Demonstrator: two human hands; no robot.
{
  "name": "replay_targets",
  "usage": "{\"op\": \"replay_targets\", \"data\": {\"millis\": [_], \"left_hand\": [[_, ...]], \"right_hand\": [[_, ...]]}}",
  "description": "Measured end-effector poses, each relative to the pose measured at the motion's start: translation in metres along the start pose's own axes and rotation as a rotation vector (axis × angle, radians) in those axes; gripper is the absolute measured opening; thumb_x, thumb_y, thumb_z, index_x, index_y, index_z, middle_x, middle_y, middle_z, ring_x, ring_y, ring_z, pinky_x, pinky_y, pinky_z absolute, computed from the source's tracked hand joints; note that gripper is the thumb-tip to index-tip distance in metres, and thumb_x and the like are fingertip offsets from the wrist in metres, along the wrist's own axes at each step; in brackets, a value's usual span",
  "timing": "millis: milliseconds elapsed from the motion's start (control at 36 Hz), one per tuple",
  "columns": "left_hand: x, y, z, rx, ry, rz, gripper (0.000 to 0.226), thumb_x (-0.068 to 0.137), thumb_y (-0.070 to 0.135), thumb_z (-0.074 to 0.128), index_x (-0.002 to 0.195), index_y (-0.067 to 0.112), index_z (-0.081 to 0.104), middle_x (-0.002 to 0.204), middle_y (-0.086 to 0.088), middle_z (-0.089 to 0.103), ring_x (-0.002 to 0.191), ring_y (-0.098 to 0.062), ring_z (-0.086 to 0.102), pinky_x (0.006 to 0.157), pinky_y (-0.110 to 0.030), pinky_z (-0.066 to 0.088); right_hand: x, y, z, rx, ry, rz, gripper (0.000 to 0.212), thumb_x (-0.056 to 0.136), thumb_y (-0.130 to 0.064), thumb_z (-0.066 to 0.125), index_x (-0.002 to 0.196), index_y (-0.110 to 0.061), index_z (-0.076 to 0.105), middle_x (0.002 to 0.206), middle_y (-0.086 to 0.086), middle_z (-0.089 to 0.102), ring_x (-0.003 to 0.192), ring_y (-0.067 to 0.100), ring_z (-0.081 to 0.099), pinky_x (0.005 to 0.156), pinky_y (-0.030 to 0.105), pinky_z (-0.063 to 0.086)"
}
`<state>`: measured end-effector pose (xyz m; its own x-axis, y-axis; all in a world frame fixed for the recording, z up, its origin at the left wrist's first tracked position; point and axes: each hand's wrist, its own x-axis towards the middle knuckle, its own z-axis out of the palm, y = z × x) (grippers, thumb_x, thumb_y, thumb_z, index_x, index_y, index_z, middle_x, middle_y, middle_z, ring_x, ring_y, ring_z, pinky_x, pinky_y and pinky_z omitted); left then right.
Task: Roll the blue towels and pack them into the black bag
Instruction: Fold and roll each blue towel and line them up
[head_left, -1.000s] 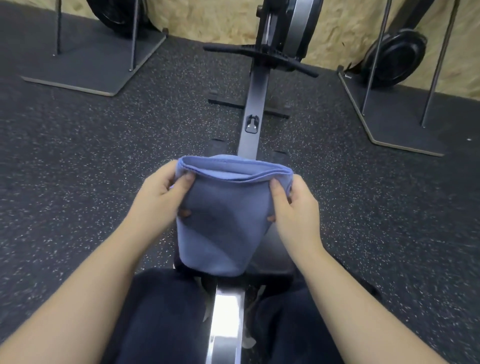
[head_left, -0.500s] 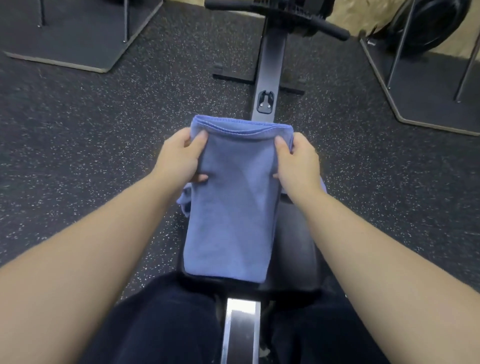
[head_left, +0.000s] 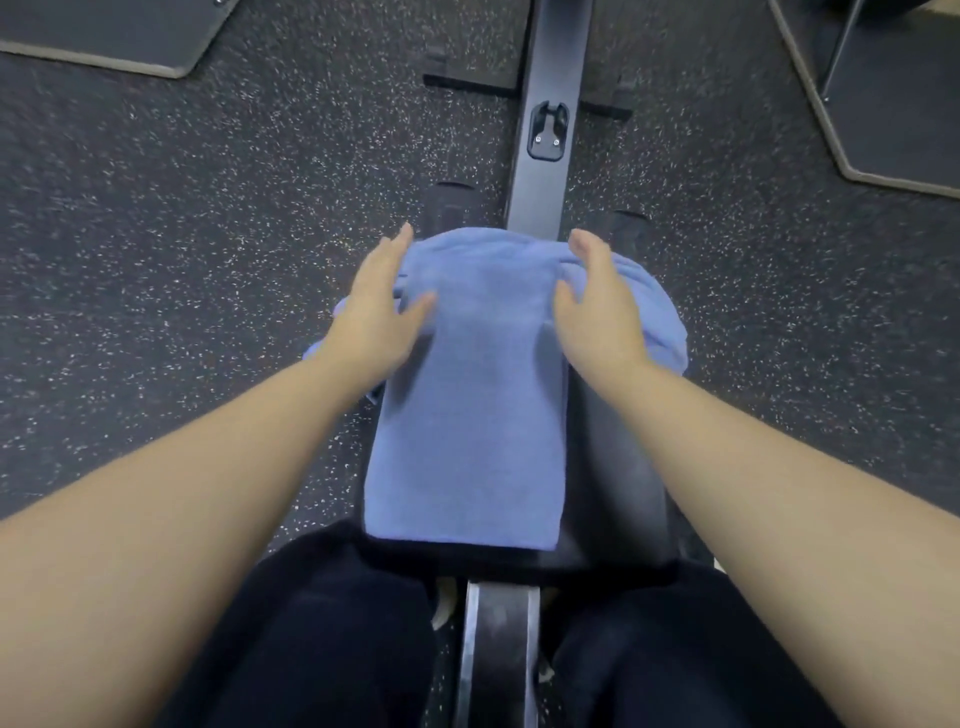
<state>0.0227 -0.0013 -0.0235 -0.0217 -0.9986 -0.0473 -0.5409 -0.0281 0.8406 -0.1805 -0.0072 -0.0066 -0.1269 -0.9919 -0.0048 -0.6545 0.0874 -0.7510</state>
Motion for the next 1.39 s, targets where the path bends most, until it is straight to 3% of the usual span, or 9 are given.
{"op": "replay_targets", "data": {"millis": [111,250,361,417,472,583,778,944,1389], "left_hand": [[-0.039,-0.015,0.0,0.095,-0.104,0.145,0.073,0.092,0.021,0.062,0.149,0.031,0.017,0.16,-0.001,0.012,0.147,-0.008,0.006,0.12,-0.03,0.008],[-0.091,-0.033,-0.003,0.397,-0.382,0.259,0.092,0.066,0.079,0.046,0.136,0.063,-0.011,0.151,0.018,-0.02,0.142,-0.011,-0.021,0.119,-0.044,0.005],[-0.115,-0.042,-0.001,0.767,-0.539,0.253,0.111,0.062,0.084,0.044,0.132,0.054,-0.037,0.142,0.019,-0.044,0.133,-0.008,-0.043,0.116,-0.052,-0.002],[-0.124,-0.045,0.0,0.852,-0.515,0.36,0.126,0.058,0.08,0.059,0.144,0.04,-0.025,0.155,0.007,-0.029,0.141,-0.013,-0.028,0.113,-0.057,0.008],[-0.129,-0.048,0.0,0.924,-0.487,0.443,0.138,0.042,0.074,0.077,0.151,0.018,0.014,0.159,-0.002,0.012,0.143,-0.022,0.01,0.1,-0.061,0.033],[-0.131,-0.054,0.008,1.03,-0.378,0.528,0.137,0.03,0.061,0.088,0.144,0.008,0.033,0.15,-0.01,0.031,0.137,-0.03,0.028,0.092,-0.059,0.044],[-0.131,-0.059,0.018,0.983,-0.226,0.594,0.095,0.06,0.027,0.081,0.14,0.006,0.035,0.146,-0.015,0.043,0.138,-0.034,0.034,0.086,-0.055,0.053],[-0.13,-0.058,0.021,1.002,-0.192,0.655,0.052,0.083,0.009,0.04,0.135,0.003,0.038,0.138,-0.017,0.052,0.125,-0.038,0.052,0.076,-0.05,0.056],[-0.133,-0.046,0.014,0.915,-0.182,0.834,0.02,0.081,0.007,0.039,0.098,0.006,0.05,0.113,-0.014,0.062,0.113,-0.03,0.059,0.054,-0.032,0.056]], "right_hand": [[-0.04,0.001,-0.002,-0.116,-0.121,-0.194,0.052,0.096,-0.008,0.047,0.146,-0.013,0.033,0.142,0.004,0.048,0.126,0.019,0.047,0.099,0.016,0.027],[-0.097,0.007,0.007,-0.311,-0.348,-0.43,0.058,0.094,-0.014,0.054,0.147,-0.007,0.031,0.153,0.007,0.034,0.145,0.026,0.022,0.114,0.038,0.022],[-0.134,0.009,0.018,-0.516,-0.498,-0.429,0.068,0.097,-0.038,0.046,0.152,-0.011,0.016,0.16,0.0,0.014,0.148,0.018,0.006,0.118,0.038,0.007],[-0.148,0.013,0.023,-0.623,-0.474,-0.451,0.069,0.089,-0.047,0.04,0.145,-0.008,0.036,0.153,0.005,0.035,0.142,0.023,0.029,0.112,0.045,0.028],[-0.155,0.022,0.03,-0.722,-0.426,-0.472,0.073,0.079,-0.054,0.042,0.133,-0.008,0.054,0.14,0.006,0.053,0.13,0.024,0.049,0.098,0.047,0.045],[-0.161,0.035,0.034,-0.816,-0.39,-0.546,0.086,0.055,-0.047,0.08,0.129,-0.008,0.059,0.136,0.006,0.056,0.125,0.024,0.053,0.098,0.046,0.045],[-0.163,0.041,0.042,-0.814,-0.304,-0.573,0.059,0.078,-0.013,0.028,0.127,-0.007,0.061,0.134,0.006,0.058,0.123,0.024,0.056,0.098,0.046,0.046],[-0.16,0.043,0.045,-0.877,-0.296,-0.594,0.062,0.078,-0.015,0.024,0.13,-0.011,0.058,0.137,0.003,0.056,0.124,0.02,0.055,0.1,0.04,0.046],[-0.159,0.04,0.044,-0.812,-0.26,-0.596,0.054,0.08,-0.019,0.033,0.123,-0.011,0.064,0.131,0.004,0.061,0.118,0.019,0.059,0.096,0.039,0.048]]}}
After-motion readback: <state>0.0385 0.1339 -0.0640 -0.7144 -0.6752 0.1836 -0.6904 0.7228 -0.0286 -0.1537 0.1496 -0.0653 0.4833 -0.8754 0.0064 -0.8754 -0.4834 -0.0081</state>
